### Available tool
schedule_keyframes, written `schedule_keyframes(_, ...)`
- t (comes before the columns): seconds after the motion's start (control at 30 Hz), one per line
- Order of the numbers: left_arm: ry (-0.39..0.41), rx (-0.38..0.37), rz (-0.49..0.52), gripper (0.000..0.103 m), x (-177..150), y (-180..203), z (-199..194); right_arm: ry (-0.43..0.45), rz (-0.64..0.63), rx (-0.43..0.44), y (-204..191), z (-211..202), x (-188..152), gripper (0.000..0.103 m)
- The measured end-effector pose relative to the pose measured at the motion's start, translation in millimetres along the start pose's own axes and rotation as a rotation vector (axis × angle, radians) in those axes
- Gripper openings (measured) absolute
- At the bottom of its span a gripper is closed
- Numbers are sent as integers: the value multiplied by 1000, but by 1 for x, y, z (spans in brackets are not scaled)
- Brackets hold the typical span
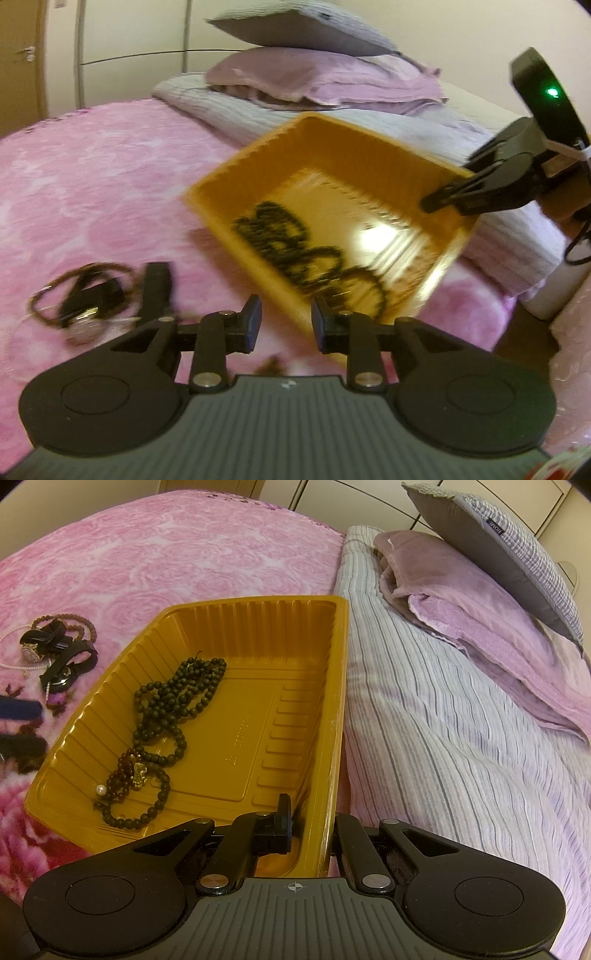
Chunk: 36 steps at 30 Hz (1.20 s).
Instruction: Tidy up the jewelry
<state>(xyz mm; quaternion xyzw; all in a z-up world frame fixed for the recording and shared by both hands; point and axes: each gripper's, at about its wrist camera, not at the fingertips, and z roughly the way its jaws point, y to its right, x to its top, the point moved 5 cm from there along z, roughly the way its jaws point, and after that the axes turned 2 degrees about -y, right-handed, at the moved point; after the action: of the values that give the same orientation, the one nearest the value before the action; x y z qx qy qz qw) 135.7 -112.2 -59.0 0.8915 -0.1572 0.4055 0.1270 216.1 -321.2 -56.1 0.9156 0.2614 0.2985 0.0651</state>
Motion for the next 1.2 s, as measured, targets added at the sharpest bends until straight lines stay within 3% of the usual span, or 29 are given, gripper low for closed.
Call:
schedule_keyframes(0.23, -20, 196, -69, 24, -21, -66, -10, 0, -1, 0, 0, 0, 0, 5)
schedule_keyframes(0.33, -33, 237, -91, 24, -25, -86, -8, -1, -1, -1, 0, 0, 0, 5)
schedule_keyframes(0.57, -91, 251, -93, 21, -34, -99, 9, -5, -3, -4, -1, -1, 0, 5)
schedule_keyframes(0.83, -80, 276, -74, 20, -36, -100, 18, -7, -4, -5, -2, 0, 0, 5)
schedule_keyframes(0.93, -80, 280, -51, 15, -35, -98, 19, -7, -5, -5, -1, 0, 0, 5)
schedule_keyframes(1.0, -82, 278, -38, 6, -36, -96, 20, -7, -4, -5, -1, 1, 0, 5)
schedule_keyframes(1.2, -67, 277, -16, 6, -32, -89, 13, -7, -5, -6, -2, 1, 0, 5)
